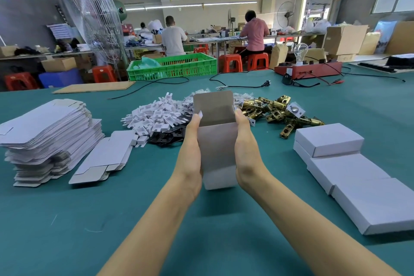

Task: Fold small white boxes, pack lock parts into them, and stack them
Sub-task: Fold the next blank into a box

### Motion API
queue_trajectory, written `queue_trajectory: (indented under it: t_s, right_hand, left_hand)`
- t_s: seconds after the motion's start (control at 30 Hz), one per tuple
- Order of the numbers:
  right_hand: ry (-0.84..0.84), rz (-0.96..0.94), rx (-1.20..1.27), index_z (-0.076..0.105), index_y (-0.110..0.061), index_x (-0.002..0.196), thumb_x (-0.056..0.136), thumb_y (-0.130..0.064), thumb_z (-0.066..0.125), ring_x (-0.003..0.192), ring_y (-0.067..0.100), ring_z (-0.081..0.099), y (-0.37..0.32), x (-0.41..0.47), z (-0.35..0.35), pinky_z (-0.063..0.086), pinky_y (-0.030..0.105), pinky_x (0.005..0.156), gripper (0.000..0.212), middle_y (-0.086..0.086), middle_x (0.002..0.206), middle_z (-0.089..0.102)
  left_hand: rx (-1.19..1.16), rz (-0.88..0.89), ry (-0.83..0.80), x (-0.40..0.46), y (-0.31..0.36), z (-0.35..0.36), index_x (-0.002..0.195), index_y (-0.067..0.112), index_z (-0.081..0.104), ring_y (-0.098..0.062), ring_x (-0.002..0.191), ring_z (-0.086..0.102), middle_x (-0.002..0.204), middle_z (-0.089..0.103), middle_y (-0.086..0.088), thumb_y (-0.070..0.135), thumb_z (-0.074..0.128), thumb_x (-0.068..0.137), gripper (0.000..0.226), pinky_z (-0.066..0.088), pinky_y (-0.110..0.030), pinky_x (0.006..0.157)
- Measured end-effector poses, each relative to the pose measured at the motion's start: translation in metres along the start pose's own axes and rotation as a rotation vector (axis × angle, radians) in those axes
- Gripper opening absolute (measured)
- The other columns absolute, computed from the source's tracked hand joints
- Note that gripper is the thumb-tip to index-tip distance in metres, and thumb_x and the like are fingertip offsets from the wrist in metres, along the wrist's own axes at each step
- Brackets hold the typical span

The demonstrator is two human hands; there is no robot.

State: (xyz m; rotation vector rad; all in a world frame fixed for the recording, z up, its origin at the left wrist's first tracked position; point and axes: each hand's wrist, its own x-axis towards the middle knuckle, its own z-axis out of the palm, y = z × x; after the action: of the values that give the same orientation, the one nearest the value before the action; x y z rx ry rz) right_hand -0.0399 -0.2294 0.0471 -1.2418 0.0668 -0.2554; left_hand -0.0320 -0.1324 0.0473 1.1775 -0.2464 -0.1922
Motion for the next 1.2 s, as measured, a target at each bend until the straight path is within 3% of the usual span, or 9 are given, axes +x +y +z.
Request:
queue_trajectory:
  t_s: [0.13, 0.27, 0.4, 0.5, 0.6, 0.73, 0.9, 1.07, 1.2]
  right_hand:
    - [0.020, 0.002, -0.007, 0.064, -0.019, 0.112, 0.093, -0.059, 0.040, 0.102, 0.029, 0.066, 0.000, 0.000, 0.000, 0.052, 0.046, 0.090, 0.050, 0.009, 0.109, 0.070]
    - [-0.003, -0.014, -0.013, 0.063, -0.015, 0.108, 0.078, -0.063, 0.045, 0.098, 0.032, 0.065, 0.000, -0.002, 0.003, 0.052, 0.045, 0.088, 0.059, 0.012, 0.108, 0.069]
    - [0.009, -0.034, -0.022, 0.062, -0.018, 0.103, 0.078, -0.056, 0.046, 0.108, 0.036, 0.060, -0.003, -0.002, 0.003, 0.046, 0.050, 0.097, 0.048, 0.014, 0.116, 0.065]
    - [0.000, -0.070, -0.043, 0.056, -0.016, 0.102, 0.083, -0.048, 0.043, 0.097, 0.030, 0.059, -0.004, -0.001, 0.001, 0.047, 0.043, 0.084, 0.040, 0.009, 0.110, 0.066]
    - [-0.032, -0.145, -0.042, 0.057, -0.029, 0.095, 0.091, -0.034, 0.041, 0.086, 0.016, 0.061, -0.004, -0.001, 0.001, 0.049, 0.036, 0.074, 0.017, -0.003, 0.099, 0.068]
    - [-0.016, -0.215, -0.076, 0.059, -0.044, 0.097, 0.082, -0.034, 0.040, 0.089, 0.014, 0.062, -0.007, -0.002, 0.003, 0.052, 0.037, 0.077, 0.026, -0.005, 0.107, 0.067]
    - [0.004, -0.283, -0.061, 0.059, -0.050, 0.095, 0.090, -0.016, 0.037, 0.091, 0.015, 0.060, -0.012, -0.004, 0.004, 0.049, 0.037, 0.078, 0.041, -0.004, 0.110, 0.067]
    - [-0.003, -0.272, -0.026, 0.062, -0.046, 0.084, 0.095, -0.008, 0.038, 0.087, 0.017, 0.059, -0.016, -0.004, 0.005, 0.046, 0.041, 0.080, 0.047, -0.003, 0.093, 0.069]
    - [-0.015, -0.281, 0.025, 0.062, -0.040, 0.075, 0.097, -0.005, 0.038, 0.087, 0.019, 0.053, -0.017, -0.002, 0.004, 0.041, 0.041, 0.081, 0.047, -0.001, 0.088, 0.064]
  left_hand:
    - [0.024, 0.001, 0.001, 0.002, 0.000, -0.002, 0.089, 0.031, 0.079, -0.016, 0.080, 0.074, 0.097, 0.077, -0.003, 0.055, 0.047, 0.089, 0.041, 0.057, -0.028, 0.060]
    - [0.020, 0.014, 0.030, 0.005, 0.004, -0.003, 0.080, 0.033, 0.079, -0.014, 0.076, 0.072, 0.090, 0.077, -0.001, 0.046, 0.040, 0.094, 0.043, 0.056, -0.030, 0.067]
    - [0.017, 0.028, 0.026, 0.005, 0.006, -0.001, 0.092, 0.030, 0.074, -0.014, 0.076, 0.072, 0.093, 0.076, -0.002, 0.038, 0.039, 0.098, 0.036, 0.058, -0.028, 0.060]
    - [0.018, 0.066, -0.002, 0.003, 0.005, 0.001, 0.090, 0.035, 0.067, -0.012, 0.075, 0.071, 0.093, 0.076, 0.001, 0.032, 0.037, 0.100, 0.032, 0.058, -0.029, 0.060]
    - [-0.010, 0.094, -0.006, 0.002, 0.005, 0.003, 0.091, 0.034, 0.066, -0.011, 0.075, 0.071, 0.095, 0.075, 0.003, 0.028, 0.035, 0.101, 0.032, 0.057, -0.028, 0.060]
    - [-0.045, 0.115, -0.004, 0.002, 0.008, 0.004, 0.100, 0.035, 0.065, -0.010, 0.076, 0.071, 0.097, 0.075, 0.004, 0.026, 0.034, 0.102, 0.033, 0.056, -0.028, 0.058]
    - [-0.067, 0.137, 0.016, 0.001, 0.009, 0.005, 0.100, 0.037, 0.065, -0.010, 0.074, 0.070, 0.098, 0.074, 0.003, 0.022, 0.035, 0.102, 0.034, 0.055, -0.026, 0.055]
    - [-0.108, 0.180, 0.069, 0.003, 0.012, 0.006, 0.096, 0.037, 0.067, -0.014, 0.081, 0.069, 0.106, 0.072, -0.005, 0.015, 0.038, 0.102, 0.037, 0.055, -0.027, 0.059]
    - [-0.136, 0.178, 0.050, 0.003, 0.013, 0.004, 0.096, 0.028, 0.066, -0.012, 0.079, 0.069, 0.098, 0.072, -0.003, 0.013, 0.040, 0.104, 0.031, 0.056, -0.024, 0.061]
